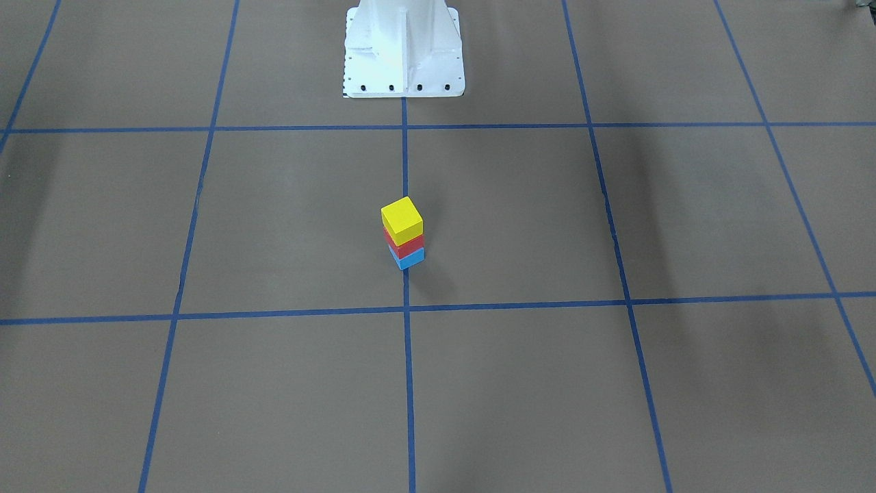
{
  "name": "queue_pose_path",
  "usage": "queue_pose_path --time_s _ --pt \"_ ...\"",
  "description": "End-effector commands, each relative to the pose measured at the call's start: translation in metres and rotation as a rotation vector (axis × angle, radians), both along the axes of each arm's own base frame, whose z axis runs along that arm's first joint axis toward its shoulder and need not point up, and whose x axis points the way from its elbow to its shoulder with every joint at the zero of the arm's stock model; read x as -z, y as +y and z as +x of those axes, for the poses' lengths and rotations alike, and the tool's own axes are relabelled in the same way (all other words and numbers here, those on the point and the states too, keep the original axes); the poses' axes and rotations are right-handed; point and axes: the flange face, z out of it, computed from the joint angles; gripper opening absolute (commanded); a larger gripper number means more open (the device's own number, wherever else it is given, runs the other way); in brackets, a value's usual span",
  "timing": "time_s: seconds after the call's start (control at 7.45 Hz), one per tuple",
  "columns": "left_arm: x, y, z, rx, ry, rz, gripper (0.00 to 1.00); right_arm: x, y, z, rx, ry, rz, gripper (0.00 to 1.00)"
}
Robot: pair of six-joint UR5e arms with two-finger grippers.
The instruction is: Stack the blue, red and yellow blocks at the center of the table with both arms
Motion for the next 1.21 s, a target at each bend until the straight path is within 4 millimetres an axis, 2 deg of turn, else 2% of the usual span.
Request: queue_pose_path --time_s 0.0,1.07 --pt "0.0017 -0.0017 0.0001 0.0 0.0 0.003 1.0 0.0005 -0.0004 0.0001 0.001 0.002 0.003 0.99" --pt "-0.0037 0.0036 -0.0009 0.002 0.0 -0.008 1.0 0.0029 -0.0034 0.0005 0.003 0.006 0.013 0.99"
